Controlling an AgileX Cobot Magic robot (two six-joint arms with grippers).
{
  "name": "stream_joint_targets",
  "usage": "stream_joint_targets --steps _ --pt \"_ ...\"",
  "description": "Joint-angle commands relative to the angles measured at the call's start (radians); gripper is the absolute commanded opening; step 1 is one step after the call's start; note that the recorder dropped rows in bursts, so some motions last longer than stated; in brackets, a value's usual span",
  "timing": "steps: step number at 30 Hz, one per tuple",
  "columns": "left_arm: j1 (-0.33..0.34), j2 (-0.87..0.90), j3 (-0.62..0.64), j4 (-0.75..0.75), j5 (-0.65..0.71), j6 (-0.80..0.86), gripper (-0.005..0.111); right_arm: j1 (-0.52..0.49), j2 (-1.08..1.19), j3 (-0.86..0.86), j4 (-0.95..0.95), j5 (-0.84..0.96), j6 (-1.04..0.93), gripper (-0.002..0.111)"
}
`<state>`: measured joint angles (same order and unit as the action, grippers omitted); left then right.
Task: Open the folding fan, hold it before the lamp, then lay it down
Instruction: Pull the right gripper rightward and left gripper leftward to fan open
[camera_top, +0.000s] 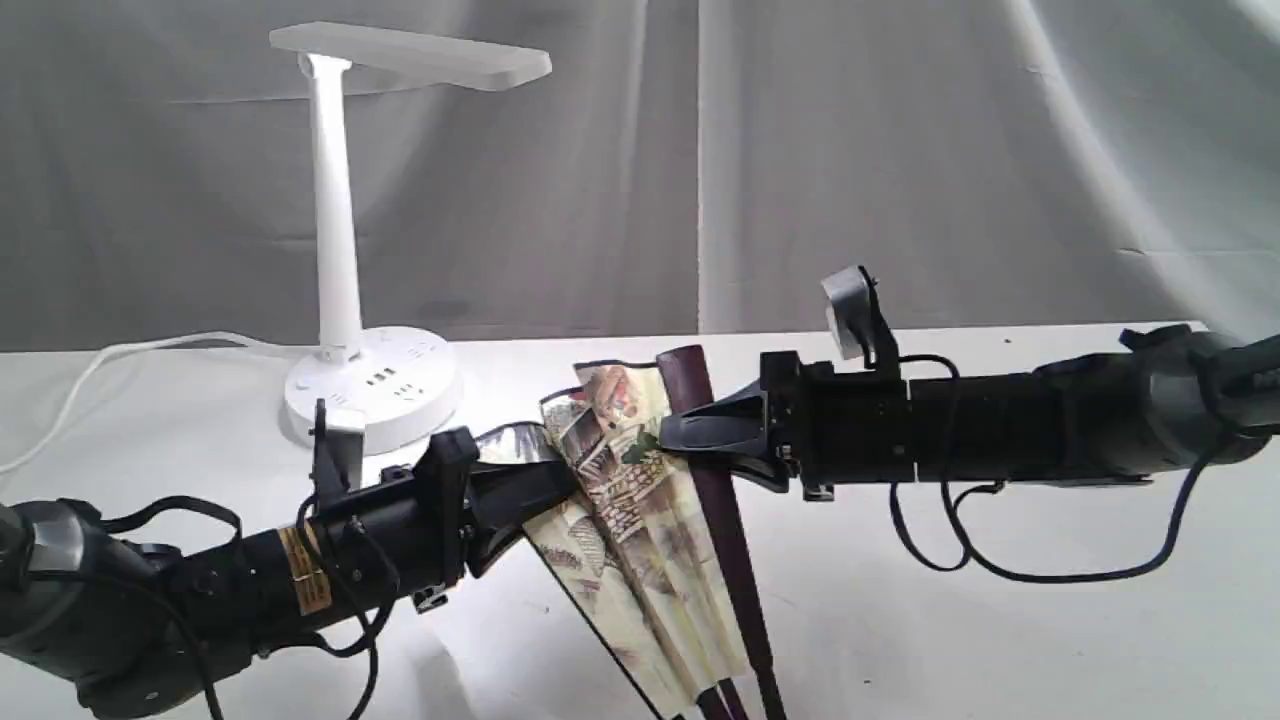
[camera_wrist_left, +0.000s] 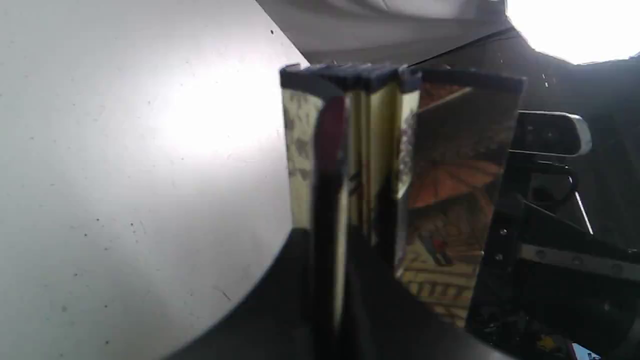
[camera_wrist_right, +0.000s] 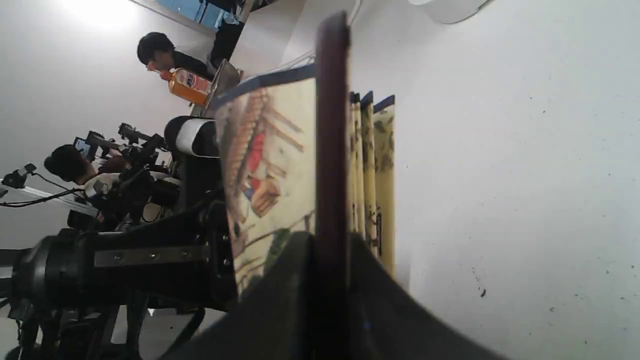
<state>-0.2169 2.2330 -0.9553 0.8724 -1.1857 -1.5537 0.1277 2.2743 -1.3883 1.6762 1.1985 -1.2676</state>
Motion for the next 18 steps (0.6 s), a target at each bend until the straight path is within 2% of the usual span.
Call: stream_joint_targets --steps 1,6,13,18 --pt "-0.003 -0.005 0.001 0.035 0.038 0.007 0.000 -0.038 -0.016 -0.010 0.051 0.023 0.019 0.000" --pt "-0.003 -0.005 0.001 0.035 0.038 -0.002 0.000 -0.079 -0.016 -0.010 0.054 0.023 0.038 0.000" --pt "-0.003 -0.005 0.001 0.042 0.038 -0.123 0.000 -0.111 -0.016 -0.010 0.054 0.023 0.059 0.000" --pt "-0.003 -0.005 0.001 0.042 0.038 -0.141 0.000 -0.138 -0.016 -0.010 0.054 0.023 0.071 0.000"
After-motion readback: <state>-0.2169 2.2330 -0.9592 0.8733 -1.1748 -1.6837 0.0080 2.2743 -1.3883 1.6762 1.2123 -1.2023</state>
